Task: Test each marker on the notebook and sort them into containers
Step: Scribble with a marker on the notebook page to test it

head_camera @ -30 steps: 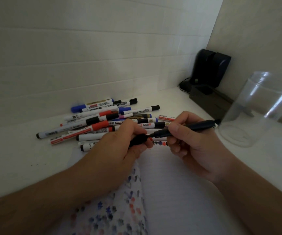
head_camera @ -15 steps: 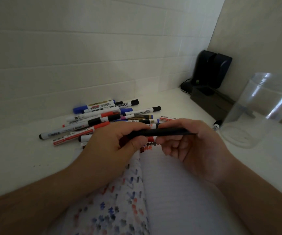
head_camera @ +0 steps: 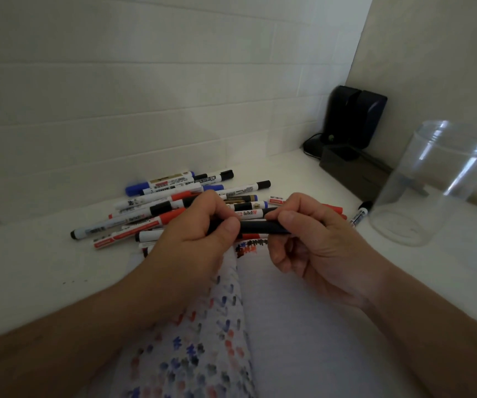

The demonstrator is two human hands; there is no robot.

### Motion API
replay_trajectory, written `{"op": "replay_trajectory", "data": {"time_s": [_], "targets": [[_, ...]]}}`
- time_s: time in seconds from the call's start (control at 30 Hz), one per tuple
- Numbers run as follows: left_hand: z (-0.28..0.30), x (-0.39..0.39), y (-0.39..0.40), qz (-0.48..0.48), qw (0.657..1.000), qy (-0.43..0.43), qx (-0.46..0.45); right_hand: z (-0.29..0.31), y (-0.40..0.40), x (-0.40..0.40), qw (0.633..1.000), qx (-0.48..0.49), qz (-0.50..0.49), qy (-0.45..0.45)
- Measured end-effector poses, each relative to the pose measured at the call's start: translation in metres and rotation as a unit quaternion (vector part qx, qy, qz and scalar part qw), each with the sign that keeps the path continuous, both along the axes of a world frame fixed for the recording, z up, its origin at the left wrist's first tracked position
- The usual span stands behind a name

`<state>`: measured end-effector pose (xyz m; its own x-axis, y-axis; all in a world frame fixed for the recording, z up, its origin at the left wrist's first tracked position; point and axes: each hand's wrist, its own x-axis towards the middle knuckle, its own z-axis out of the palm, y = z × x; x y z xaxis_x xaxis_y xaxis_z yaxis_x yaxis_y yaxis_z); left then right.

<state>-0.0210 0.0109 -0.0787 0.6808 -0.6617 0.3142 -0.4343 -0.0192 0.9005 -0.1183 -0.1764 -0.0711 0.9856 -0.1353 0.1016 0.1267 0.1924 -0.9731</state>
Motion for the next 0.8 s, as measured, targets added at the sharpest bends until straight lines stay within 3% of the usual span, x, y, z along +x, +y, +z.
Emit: {"op": "replay_trajectory", "data": {"time_s": [0.17, 0.27, 0.43, 0.5, 0.6, 0.67, 0.73, 0.8], "targets": [[0.002, 0.006, -0.002, -0.014, 0.999, 0.001, 0.03, 0.005, 0.007, -0.002, 1.0, -0.021, -0.018, -0.01], [0.006, 0.008, 0.005, -0.021, 0.997, -0.022, 0.071, 0.009, 0.009, -0.004, 0.991, -0.132, -0.036, -0.006], [0.021, -0.007, 0.015, 0.035, 0.98, -0.16, 0.114, 0.034, 0.0, -0.019, 0.914, -0.375, -0.154, -0.011], [0.033, -0.023, 0.014, 0.011, 0.975, -0.174, 0.138, 0.049, -0.004, -0.046, 0.888, -0.426, -0.171, -0.012], [0.05, -0.073, -0.003, -0.073, 0.984, -0.117, 0.117, 0.059, -0.01, -0.122, 0.909, -0.361, -0.205, -0.04], [0.054, -0.122, -0.024, -0.146, 0.986, -0.032, 0.071, 0.053, -0.012, -0.193, 0.934, -0.258, -0.236, -0.068], [0.048, -0.182, -0.048, -0.237, 0.967, 0.076, 0.055, 0.035, -0.013, -0.27, 0.95, -0.118, -0.279, -0.075], [0.031, -0.249, -0.072, -0.305, 0.92, 0.234, 0.072, 0.008, -0.01, -0.344, 0.938, -0.001, -0.345, -0.04]]}}
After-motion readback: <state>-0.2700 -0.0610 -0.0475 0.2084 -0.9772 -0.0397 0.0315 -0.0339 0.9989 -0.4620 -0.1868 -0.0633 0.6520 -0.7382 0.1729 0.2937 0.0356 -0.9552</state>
